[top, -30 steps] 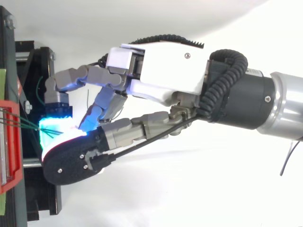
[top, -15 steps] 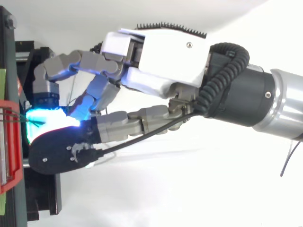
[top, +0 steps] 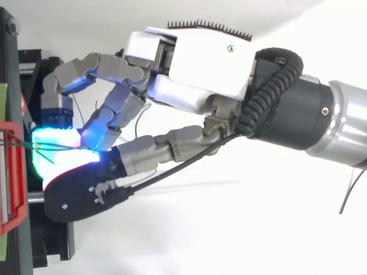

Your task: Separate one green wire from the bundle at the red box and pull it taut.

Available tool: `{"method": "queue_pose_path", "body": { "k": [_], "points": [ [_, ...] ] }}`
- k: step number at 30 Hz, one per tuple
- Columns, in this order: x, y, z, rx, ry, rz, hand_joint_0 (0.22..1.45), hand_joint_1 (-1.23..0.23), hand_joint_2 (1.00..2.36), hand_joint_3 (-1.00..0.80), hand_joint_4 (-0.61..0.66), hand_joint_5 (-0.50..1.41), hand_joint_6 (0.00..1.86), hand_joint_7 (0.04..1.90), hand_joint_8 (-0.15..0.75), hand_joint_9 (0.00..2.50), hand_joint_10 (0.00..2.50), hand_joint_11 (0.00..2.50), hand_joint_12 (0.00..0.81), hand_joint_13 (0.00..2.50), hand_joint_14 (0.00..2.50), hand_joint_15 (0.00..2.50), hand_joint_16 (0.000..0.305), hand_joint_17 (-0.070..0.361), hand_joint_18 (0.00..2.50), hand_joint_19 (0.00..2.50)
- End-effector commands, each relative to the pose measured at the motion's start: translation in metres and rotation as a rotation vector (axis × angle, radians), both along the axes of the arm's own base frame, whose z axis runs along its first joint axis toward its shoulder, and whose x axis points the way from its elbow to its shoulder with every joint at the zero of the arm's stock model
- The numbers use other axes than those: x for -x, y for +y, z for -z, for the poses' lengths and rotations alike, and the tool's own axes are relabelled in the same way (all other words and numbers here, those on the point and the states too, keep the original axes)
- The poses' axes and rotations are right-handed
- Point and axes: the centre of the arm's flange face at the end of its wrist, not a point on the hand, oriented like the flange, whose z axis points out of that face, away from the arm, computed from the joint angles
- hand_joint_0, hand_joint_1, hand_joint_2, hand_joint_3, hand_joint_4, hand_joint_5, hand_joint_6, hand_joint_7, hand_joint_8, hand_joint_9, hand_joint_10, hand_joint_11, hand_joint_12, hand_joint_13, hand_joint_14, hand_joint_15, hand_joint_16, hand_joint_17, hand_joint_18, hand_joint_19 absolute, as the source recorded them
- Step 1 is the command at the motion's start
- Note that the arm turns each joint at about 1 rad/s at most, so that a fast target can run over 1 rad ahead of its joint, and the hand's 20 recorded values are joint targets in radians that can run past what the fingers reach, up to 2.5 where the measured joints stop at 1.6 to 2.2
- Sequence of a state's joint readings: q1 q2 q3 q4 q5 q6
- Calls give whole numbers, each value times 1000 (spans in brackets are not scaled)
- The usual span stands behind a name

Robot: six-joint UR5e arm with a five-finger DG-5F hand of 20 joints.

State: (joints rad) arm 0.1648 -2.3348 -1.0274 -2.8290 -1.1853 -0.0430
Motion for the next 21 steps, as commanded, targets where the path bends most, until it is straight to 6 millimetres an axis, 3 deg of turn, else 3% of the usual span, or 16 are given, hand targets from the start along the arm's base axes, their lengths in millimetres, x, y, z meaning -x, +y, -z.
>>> {"method": "queue_pose_path", "body": {
  "k": [1, 7, 12, 16, 21],
  "points": [
    [0, 1, 1, 0, 2, -1, 701, -880, 1012, -345, 283, -208, 831, 1137, 388, 1062, 12, 1163, 438, 1027, 20, 666, 47, 106, 809, 345],
    [0, 0, 0, 2, 2, -1, 699, -882, 1006, -430, 286, -205, 832, 1117, 391, 1054, 13, 1146, 428, 1013, 21, 665, 47, 106, 812, 347],
    [0, -1, 0, 2, 2, 0, 577, -743, 1000, -500, 275, -170, 796, 1182, 405, 1107, 15, 1120, 425, 1027, 19, 670, 48, 108, 803, 405],
    [0, 0, 0, 2, 3, -3, 571, -619, 1000, -500, 271, -146, 762, 1220, 408, 1166, 16, 1104, 431, 1048, 20, 678, 50, 112, 823, 420],
    [0, 1, 0, 2, 3, -3, 613, -615, 1014, -319, 245, -144, 769, 1286, 407, 1184, 15, 1101, 431, 1061, 19, 676, 49, 110, 827, 419]
  ]
}}
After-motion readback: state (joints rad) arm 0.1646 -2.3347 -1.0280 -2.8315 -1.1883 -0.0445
